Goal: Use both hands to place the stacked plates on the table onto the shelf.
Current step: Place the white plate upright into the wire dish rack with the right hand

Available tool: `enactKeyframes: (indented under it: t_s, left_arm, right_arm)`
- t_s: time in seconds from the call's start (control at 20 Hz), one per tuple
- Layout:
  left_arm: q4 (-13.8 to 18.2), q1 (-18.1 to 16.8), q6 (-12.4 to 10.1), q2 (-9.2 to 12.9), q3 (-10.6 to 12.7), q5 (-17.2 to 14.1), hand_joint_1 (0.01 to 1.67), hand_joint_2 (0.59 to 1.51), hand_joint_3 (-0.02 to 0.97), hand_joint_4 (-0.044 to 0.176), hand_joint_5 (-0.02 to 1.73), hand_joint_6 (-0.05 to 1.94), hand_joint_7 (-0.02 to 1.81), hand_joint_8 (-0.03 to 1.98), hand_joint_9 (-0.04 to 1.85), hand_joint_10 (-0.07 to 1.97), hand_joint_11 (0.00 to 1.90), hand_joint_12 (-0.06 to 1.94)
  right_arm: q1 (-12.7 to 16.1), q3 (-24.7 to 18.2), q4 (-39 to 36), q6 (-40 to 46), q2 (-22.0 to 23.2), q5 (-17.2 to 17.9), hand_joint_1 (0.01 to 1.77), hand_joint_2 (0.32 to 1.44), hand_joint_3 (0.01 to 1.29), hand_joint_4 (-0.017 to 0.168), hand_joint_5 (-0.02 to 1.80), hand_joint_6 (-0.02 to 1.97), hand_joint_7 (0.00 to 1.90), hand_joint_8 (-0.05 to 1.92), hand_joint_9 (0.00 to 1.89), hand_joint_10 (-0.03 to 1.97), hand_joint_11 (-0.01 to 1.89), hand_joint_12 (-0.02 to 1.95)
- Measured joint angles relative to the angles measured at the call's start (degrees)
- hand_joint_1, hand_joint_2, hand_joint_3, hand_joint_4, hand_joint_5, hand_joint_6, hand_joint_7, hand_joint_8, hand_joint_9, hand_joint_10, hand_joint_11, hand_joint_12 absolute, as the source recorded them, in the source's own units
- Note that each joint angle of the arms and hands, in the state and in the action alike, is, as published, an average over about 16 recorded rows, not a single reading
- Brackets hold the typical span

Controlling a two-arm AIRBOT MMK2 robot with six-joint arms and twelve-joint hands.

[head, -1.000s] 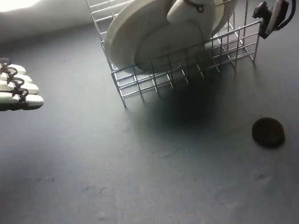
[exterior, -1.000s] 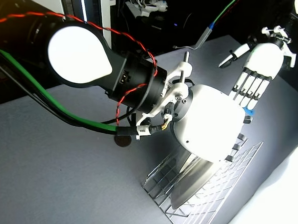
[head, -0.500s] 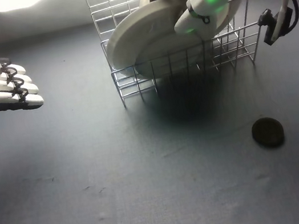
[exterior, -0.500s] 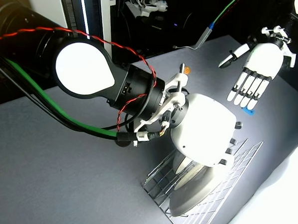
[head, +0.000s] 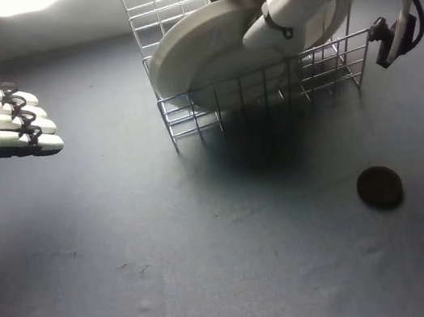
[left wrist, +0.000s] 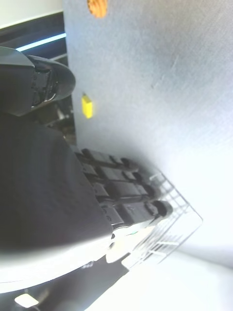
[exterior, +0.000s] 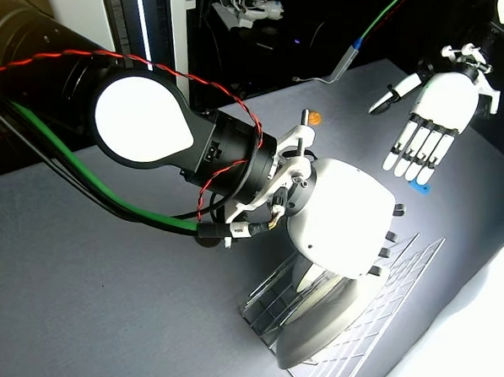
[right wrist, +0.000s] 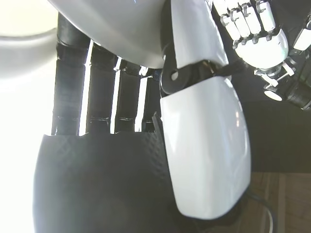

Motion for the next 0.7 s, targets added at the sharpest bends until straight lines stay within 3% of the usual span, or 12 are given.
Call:
enactKeyframes:
  t_s: [0.4, 0.55, 0.7]
  left_arm:
    - [0.0, 0.0, 0.0, 0.0, -0.2, 0.0, 0.02, 1.104, 0.014, -0.003, 0.02, 0.02, 0.02, 0.01, 0.02, 0.02, 0.02, 0.01]
    - [0.1, -0.1, 0.0, 0.0, -0.3, 0.0, 0.02, 1.103, 0.015, -0.003, 0.02, 0.02, 0.02, 0.01, 0.02, 0.02, 0.02, 0.01]
    - [0.1, -0.2, 0.0, 0.0, -0.5, -0.1, 0.02, 1.104, 0.015, -0.003, 0.02, 0.02, 0.02, 0.01, 0.02, 0.02, 0.02, 0.01]
  right_arm:
    - [0.1, 0.0, 0.0, -0.3, 0.1, 1.0, 1.18, 1.00, 0.01, -0.003, 0.88, 0.26, 1.04, 0.24, 0.92, 0.59, 0.63, 1.31]
    - [0.6, -0.2, 0.0, -0.3, 0.5, 1.5, 1.16, 1.00, 0.01, -0.002, 0.87, 0.11, 1.02, 0.12, 0.88, 0.59, 0.58, 1.31]
    - [1.4, -0.8, 0.0, -0.3, 1.1, 1.9, 1.15, 1.00, 0.01, -0.002, 0.86, 0.07, 1.00, 0.09, 0.84, 0.60, 0.55, 1.31]
